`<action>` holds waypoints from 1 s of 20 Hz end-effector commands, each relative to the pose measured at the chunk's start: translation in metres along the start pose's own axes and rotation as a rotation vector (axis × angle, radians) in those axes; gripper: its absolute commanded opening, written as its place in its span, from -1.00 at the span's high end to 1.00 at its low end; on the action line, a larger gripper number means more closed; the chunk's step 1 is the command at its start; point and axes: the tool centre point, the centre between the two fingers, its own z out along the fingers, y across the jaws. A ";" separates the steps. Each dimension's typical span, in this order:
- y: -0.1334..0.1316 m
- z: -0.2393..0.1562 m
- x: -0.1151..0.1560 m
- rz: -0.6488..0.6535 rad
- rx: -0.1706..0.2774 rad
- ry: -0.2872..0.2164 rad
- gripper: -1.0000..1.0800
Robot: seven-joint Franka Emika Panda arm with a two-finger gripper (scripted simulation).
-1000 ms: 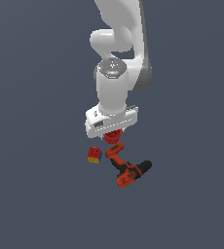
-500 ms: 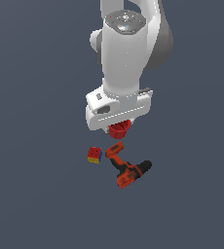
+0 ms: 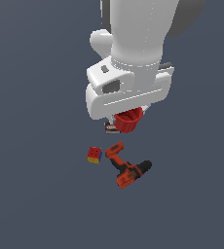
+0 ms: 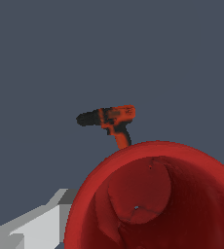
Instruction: Pick up a designated object from a clutter of objects.
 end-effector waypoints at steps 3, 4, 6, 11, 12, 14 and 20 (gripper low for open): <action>-0.002 -0.032 0.014 0.000 0.000 0.001 1.00; -0.002 -0.038 0.017 0.000 0.000 0.001 1.00; -0.003 -0.050 0.022 0.000 0.000 0.001 1.00; -0.004 -0.075 0.034 0.000 0.000 0.001 1.00; -0.004 -0.079 0.036 0.000 0.000 0.001 1.00; -0.004 -0.086 0.040 0.000 0.000 0.001 1.00; -0.005 -0.099 0.046 0.000 0.000 0.001 1.00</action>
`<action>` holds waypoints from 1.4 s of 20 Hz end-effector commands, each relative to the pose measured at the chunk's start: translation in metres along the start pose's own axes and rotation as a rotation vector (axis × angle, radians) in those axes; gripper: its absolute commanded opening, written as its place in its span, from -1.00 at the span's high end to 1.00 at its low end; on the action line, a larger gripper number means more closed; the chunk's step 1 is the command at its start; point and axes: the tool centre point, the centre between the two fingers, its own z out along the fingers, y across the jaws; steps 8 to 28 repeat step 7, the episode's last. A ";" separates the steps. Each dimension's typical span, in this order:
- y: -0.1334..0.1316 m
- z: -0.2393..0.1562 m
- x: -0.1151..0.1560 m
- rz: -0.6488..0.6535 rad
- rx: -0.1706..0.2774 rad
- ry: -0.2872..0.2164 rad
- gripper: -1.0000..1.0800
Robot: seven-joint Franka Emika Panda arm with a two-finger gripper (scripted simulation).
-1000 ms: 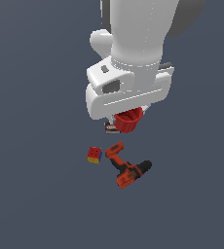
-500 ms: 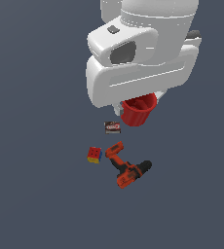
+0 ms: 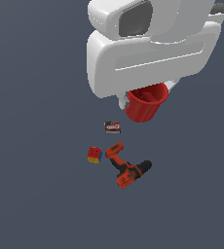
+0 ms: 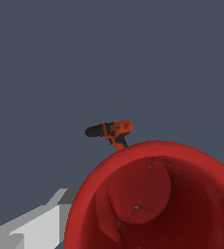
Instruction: Pick up a designated object from a clutter of objects.
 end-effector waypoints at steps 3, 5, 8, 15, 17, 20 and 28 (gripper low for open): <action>0.000 -0.007 0.004 0.000 0.000 0.001 1.00; 0.000 -0.008 0.004 0.000 0.000 0.001 1.00; 0.000 -0.009 0.004 0.000 0.000 0.001 1.00; 0.000 -0.009 0.004 0.000 0.000 0.001 1.00; 0.000 -0.009 0.004 0.000 0.000 0.001 1.00; 0.000 -0.009 0.004 0.000 0.000 0.001 1.00; 0.000 -0.009 0.004 0.000 0.000 0.001 1.00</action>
